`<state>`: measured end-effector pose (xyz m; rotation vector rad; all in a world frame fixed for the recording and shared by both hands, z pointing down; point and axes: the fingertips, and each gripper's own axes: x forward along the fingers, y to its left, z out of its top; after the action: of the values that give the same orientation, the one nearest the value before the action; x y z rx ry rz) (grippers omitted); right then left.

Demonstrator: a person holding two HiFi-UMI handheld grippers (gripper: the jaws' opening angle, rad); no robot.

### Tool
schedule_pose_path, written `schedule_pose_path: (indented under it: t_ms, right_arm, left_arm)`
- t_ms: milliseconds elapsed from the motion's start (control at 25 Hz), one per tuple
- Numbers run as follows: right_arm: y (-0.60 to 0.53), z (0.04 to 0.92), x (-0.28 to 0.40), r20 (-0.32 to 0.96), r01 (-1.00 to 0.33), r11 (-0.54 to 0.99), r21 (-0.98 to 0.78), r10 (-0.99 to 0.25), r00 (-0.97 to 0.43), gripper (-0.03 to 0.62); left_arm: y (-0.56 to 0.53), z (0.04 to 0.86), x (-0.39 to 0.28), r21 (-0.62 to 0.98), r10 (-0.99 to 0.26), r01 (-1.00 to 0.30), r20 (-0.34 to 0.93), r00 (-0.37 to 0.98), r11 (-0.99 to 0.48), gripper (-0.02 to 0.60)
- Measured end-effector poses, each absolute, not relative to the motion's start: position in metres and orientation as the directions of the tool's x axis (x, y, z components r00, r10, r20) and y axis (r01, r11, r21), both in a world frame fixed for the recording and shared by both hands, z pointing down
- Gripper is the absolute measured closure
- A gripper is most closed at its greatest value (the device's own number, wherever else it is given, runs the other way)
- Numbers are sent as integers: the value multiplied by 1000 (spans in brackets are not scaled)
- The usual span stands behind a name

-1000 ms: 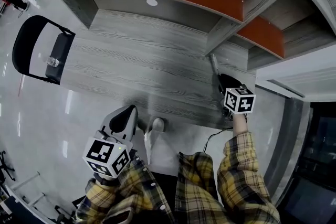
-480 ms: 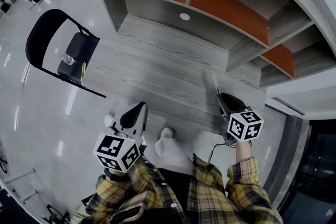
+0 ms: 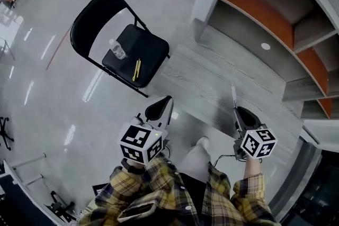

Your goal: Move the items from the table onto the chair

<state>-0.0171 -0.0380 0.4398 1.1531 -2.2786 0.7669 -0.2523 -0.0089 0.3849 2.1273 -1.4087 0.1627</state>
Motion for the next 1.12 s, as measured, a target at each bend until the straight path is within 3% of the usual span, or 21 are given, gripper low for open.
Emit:
schedule_pose_path:
  t_ms: [360, 640, 880, 1120]
  right_arm:
    - [-65, 465, -272, 558, -693, 619, -370, -449, -698, 531]
    - [-78, 529, -435, 557, -619, 661, -425, -348, -754, 531]
    - [-98, 632, -505, 601, -688, 569, -451, -376, -705, 531]
    - [-126, 761, -516, 703, -807, 413, -423, -412, -579, 531]
  left_arm:
    - [-33, 425, -435, 359, -820, -917, 462, 337, -174, 578]
    - [-35, 483, -529, 376, -821, -922, 497, 281, -88, 578]
    - [-40, 555, -566, 398, -806, -916, 527, 268, -44, 578]
    - [-27, 629, -591, 400, -771, -916, 582, 260, -7, 578]
